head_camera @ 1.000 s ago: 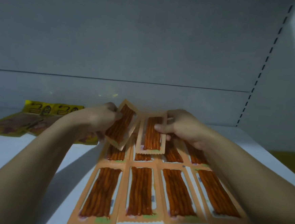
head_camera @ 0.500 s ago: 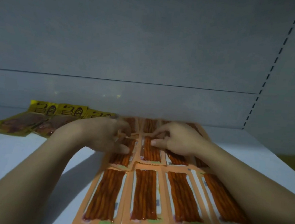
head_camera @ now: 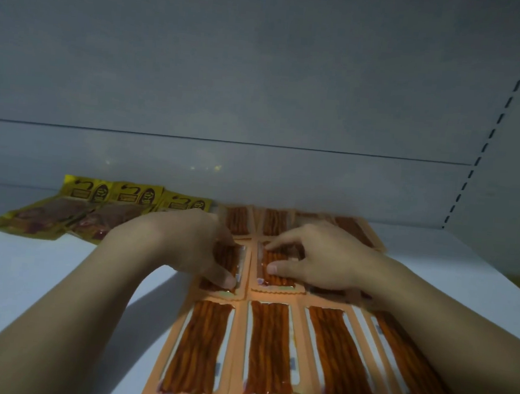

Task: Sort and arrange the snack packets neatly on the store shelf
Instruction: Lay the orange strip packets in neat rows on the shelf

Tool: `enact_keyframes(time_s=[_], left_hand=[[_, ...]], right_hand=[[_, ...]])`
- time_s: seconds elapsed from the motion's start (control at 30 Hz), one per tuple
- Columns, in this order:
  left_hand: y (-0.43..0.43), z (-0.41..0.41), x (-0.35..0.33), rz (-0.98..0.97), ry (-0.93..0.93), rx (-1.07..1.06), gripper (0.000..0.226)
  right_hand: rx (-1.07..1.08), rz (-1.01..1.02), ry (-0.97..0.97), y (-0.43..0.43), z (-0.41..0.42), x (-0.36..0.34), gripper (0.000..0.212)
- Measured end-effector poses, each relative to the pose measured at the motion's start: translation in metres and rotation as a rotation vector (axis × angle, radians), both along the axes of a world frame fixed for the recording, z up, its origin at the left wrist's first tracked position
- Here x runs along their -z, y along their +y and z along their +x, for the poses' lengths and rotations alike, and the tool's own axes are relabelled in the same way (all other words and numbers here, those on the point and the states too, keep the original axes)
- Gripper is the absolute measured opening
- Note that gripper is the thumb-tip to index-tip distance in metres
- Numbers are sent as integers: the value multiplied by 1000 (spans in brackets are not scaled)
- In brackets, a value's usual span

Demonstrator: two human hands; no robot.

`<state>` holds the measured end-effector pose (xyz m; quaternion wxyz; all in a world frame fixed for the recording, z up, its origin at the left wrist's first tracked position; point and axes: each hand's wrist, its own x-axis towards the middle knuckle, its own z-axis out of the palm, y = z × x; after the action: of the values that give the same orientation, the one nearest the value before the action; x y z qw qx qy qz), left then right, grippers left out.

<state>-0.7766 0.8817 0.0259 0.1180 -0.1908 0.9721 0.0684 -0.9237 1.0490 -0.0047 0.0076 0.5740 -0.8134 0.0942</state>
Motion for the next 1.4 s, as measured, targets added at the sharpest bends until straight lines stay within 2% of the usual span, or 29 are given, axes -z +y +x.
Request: enact_keyframes(time_s=[0.17, 0.3, 0.4, 0.47, 0.6, 0.83, 0.93, 1.0, 1.07, 1.23, 1.4], left_hand=[[-5, 3, 0, -23, 54, 27, 79], [-18, -8, 0, -151, 319, 40, 45], [-22, -31, 12, -246, 295, 19, 37], [-24, -44, 22, -257, 246, 18, 35], [-33, -58, 35, -263, 245, 30, 35], [-43, -60, 46, -168, 303, 30, 44], [-41, -56, 43, -170, 324, 47, 43], [-37, -53, 40, -126, 420, 103, 41], [-30, -51, 38, -56, 512, 188, 40], [-12, -62, 42, 2, 369, 316, 42], [-11, -65, 48, -17, 361, 314, 44]], right_hand=[[5, -7, -9, 0, -2, 1, 49], [61, -224, -68, -1, -17, -6, 34], [115, -168, 44, -3, -30, -8, 40], [106, -59, 65, -6, -31, -4, 42], [44, 83, -22, -12, -28, 3, 36], [46, 114, -65, -11, -34, 11, 53], [94, 25, -78, -8, -41, 3, 44], [191, -114, -109, 2, -55, -8, 40], [265, -161, -137, 16, -69, -15, 38], [262, 133, -139, 28, -71, -2, 45], [242, 137, -108, 19, -65, 2, 47]])
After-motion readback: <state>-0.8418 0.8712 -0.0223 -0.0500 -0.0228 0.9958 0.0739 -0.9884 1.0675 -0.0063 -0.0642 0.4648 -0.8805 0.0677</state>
